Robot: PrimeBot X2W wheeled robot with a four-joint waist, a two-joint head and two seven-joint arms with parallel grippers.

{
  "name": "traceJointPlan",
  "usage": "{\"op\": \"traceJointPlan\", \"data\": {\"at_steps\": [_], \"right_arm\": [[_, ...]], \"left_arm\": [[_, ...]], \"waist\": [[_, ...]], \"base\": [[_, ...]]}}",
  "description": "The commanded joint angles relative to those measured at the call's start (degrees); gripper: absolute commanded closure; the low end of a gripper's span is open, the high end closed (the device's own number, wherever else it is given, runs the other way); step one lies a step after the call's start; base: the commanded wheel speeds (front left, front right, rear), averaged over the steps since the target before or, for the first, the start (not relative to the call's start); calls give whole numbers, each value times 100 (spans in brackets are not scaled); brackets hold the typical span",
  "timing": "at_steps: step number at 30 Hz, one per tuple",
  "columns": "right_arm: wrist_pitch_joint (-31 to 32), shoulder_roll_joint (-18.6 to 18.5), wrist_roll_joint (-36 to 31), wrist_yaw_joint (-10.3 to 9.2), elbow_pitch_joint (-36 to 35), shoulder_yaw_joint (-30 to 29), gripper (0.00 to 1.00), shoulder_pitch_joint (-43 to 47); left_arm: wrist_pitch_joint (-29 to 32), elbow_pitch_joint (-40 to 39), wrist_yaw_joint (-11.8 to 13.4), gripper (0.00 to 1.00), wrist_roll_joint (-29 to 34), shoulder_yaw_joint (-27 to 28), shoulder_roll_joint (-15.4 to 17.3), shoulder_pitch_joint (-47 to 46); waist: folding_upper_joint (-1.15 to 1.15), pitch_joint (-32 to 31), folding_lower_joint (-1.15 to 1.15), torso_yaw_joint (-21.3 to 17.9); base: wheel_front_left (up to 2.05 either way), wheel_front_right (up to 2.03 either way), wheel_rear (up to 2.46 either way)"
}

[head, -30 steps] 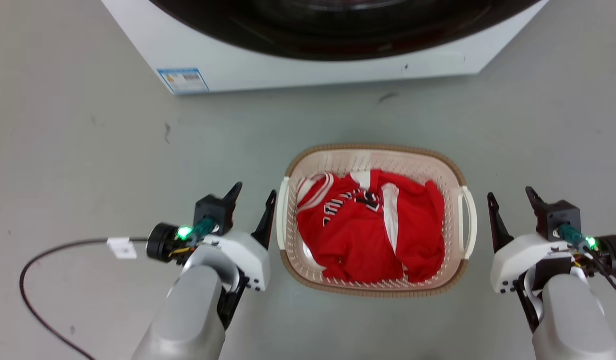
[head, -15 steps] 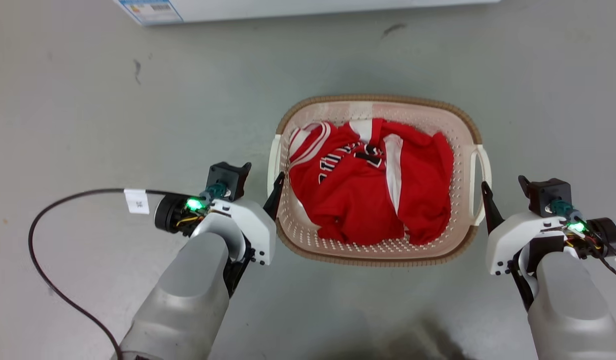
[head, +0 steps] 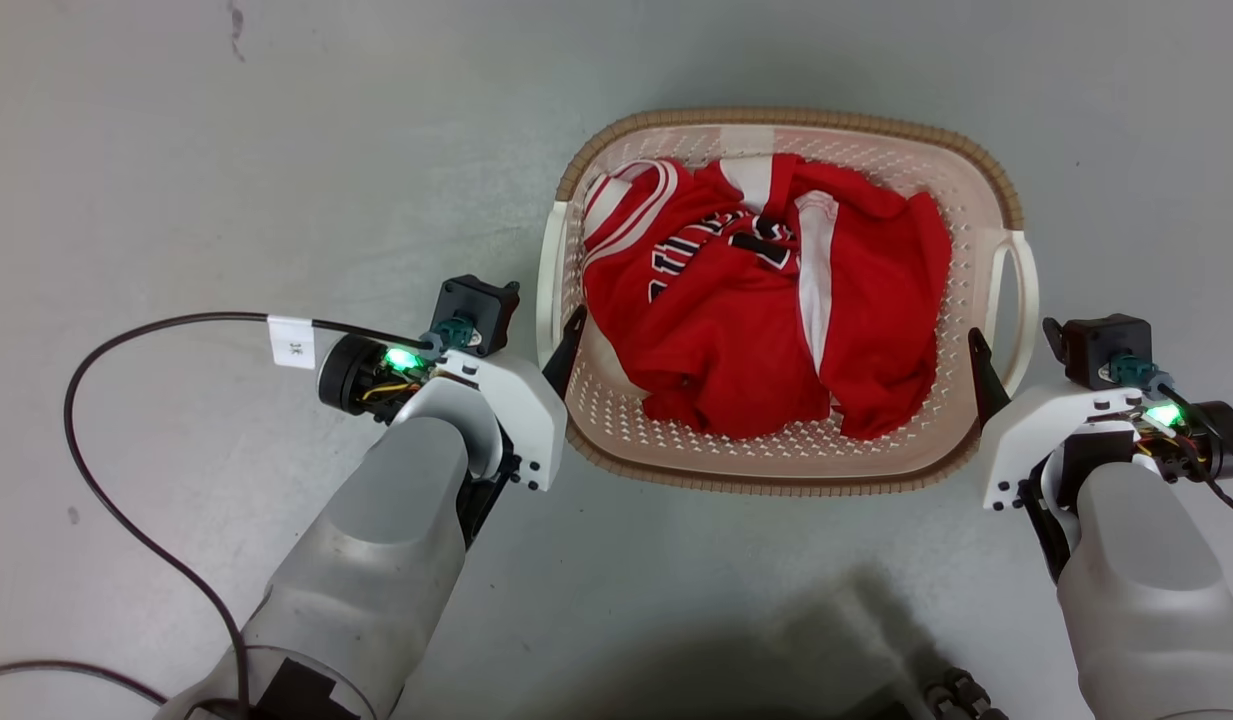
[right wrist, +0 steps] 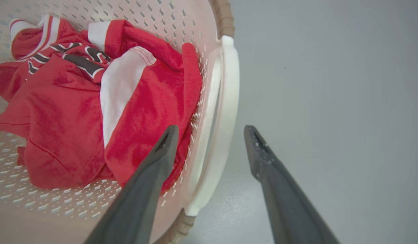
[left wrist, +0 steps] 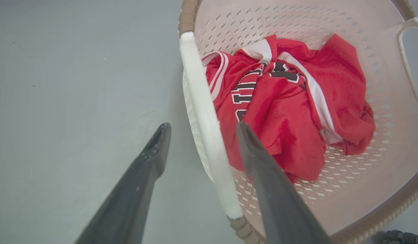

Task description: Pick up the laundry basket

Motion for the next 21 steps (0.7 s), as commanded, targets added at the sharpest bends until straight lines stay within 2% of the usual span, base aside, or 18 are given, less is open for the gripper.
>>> {"op": "traceJointPlan", "data": {"at_steps": [1,12,13,14,15,21], "right_arm": [[-12,12,-57,-4,74,-57,0,-117],[-12,64,-99,-4,460,-102,0,-307],[-12,61,-91,-4,498,-97,26,-344],[-13,60,-81,-4,517,-95,94,-376],[-12,64,-92,-4,558,-72,100,-393],[-9,81,-15,-3,677,81,100,-498]], "left_arm": [[-14,32,-9,0,-70,-68,33,-100],[-14,184,-9,0,-328,-469,59,-276],[-14,206,-9,44,-346,-510,66,-281],[-14,213,-9,94,-369,-549,74,-299],[-14,234,-9,100,-398,-600,71,-305],[4,317,-22,100,-538,-815,73,-384]], "waist": [[0,83,-1,17],[0,220,-1,-3],[0,226,-1,-10],[0,230,-1,-16],[0,233,-1,-21],[0,241,-1,-25]], "base": [[0,0,0],[0,0,0],[0,0,0],[0,0,0],[0,0,0],[0,0,0]]}}
